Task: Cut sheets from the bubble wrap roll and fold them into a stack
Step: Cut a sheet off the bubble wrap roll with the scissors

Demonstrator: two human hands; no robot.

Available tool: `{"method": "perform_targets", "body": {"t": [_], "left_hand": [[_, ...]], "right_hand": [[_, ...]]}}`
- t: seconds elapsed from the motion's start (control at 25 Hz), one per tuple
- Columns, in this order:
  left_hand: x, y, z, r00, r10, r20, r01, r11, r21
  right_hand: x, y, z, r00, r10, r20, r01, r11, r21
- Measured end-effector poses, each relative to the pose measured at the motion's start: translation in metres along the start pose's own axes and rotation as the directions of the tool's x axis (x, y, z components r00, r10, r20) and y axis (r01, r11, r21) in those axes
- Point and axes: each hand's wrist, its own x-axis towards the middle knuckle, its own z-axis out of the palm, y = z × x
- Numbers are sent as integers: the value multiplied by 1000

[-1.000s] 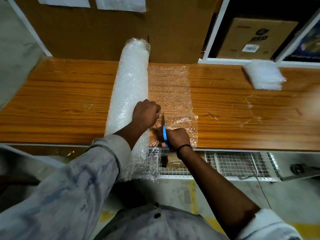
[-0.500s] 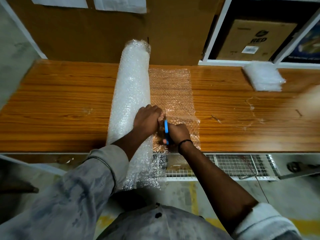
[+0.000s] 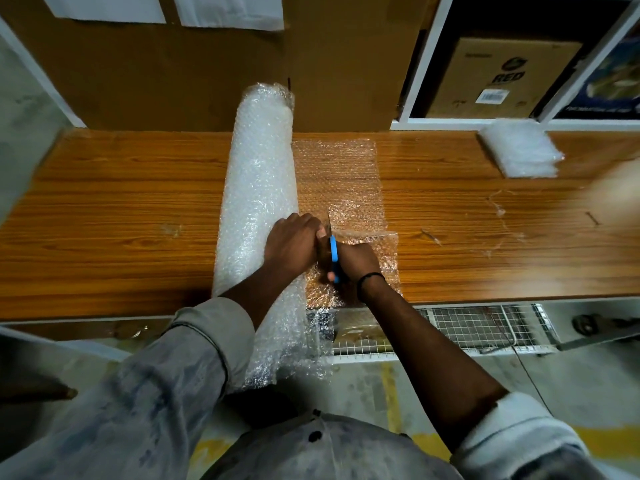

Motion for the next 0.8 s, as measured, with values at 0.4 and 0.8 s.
{"method": "perform_targets", "body": {"t": [0.4,0.8], "left_hand": [[-2,-3,-7,1000,1,8,-1,1000,-19],[-1,-6,-1,1000,-3,18,3,1000,-8]], "right_hand": [[18,-8,4,997,-28,-69,24,998,-66],[33,-18,8,993,-48,-109,34,991,-132]]}}
